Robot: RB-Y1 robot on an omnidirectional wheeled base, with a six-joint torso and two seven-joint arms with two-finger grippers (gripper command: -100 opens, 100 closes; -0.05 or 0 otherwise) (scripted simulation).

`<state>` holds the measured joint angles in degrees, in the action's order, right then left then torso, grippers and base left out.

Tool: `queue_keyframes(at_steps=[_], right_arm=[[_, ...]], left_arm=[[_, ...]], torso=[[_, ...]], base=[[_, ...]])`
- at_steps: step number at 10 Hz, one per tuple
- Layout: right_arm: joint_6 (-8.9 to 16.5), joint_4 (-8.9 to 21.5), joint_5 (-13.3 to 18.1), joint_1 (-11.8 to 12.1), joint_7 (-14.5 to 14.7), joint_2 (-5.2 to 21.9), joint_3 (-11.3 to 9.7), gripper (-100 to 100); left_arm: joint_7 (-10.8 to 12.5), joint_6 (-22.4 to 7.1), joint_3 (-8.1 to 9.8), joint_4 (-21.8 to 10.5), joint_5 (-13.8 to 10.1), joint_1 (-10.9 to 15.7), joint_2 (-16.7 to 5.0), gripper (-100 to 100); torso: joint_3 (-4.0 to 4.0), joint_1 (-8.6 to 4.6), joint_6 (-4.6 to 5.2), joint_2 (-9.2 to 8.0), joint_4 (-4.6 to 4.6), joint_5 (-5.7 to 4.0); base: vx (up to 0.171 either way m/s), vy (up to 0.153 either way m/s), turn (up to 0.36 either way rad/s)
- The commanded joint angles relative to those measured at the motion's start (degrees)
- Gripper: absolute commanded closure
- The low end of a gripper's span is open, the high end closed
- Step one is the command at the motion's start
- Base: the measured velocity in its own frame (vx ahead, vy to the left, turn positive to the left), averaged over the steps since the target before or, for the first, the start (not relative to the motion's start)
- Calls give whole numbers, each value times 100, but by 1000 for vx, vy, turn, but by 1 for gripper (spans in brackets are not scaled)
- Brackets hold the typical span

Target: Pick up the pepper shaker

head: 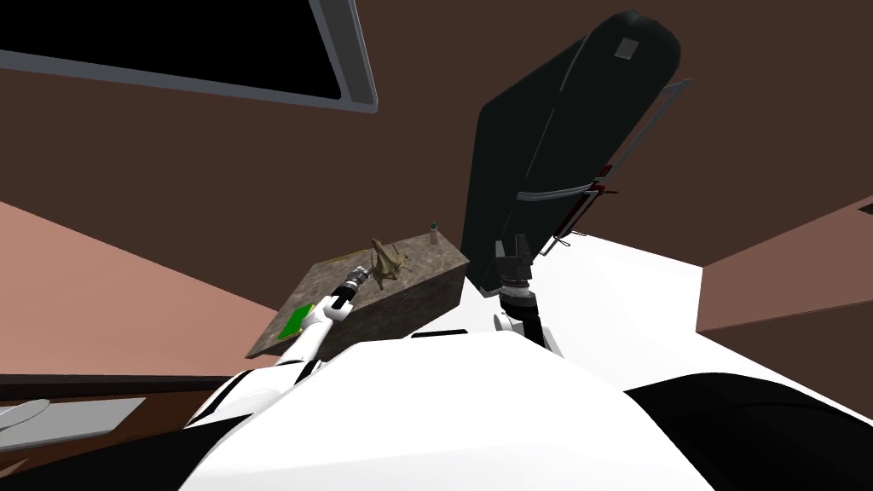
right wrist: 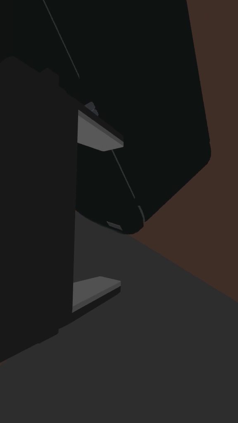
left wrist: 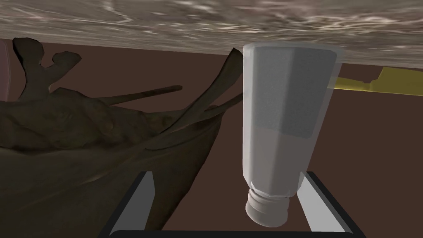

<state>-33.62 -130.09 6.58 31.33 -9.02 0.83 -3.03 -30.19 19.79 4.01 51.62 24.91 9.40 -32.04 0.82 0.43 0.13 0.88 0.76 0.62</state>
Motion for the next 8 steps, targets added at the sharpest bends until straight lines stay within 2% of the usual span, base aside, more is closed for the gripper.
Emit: queue_keyframes(at_steps=[1, 2, 4, 5, 6, 7, 8], right_arm=[[0, 0, 0, 0, 0, 0, 0, 0], [0, 0, 0, 1, 0, 0, 0, 0], [0, 0, 0, 0, 0, 0, 0, 0], [0, 0, 0, 0, 0, 0, 0, 0], [0, 0, 0, 1, 0, 0, 0, 0], [0, 0, 0, 0, 0, 0, 0, 0], [0, 0, 0, 0, 0, 0, 0, 0]], left_arm=[[25, 257, -118, -286, -9, 286, -103, -100], [25, 257, -118, -449, -9, 367, -103, -100], [25, 257, -118, -713, -9, 367, -103, -100], [26, 506, -209, -856, -15, 618, -193, -100], [26, 539, -209, -965, -15, 711, -193, -100], [26, 539, -209, -1225, -15, 756, -193, -100], [26, 820, -300, -1495, -21, 1064, -284, -100]], torso=[[0, 0, 0, 0, 0, 0], [2, -5, -2, 4, 1, -1], [4, 0, 0, 2, 6, 5], [5, 8, -1, 2, 7, 8], [4, 1, -4, 2, 6, 6], [5, -5, 2, 3, 6, 5], [6, 0, 1, 4, 7, 6]], base=[[3, -41, 125], [-1, -49, 90], [1, -12, -1], [-6, -30, 166], [-5, -44, 85], [1, -28, -27], [-4, -47, 156]])
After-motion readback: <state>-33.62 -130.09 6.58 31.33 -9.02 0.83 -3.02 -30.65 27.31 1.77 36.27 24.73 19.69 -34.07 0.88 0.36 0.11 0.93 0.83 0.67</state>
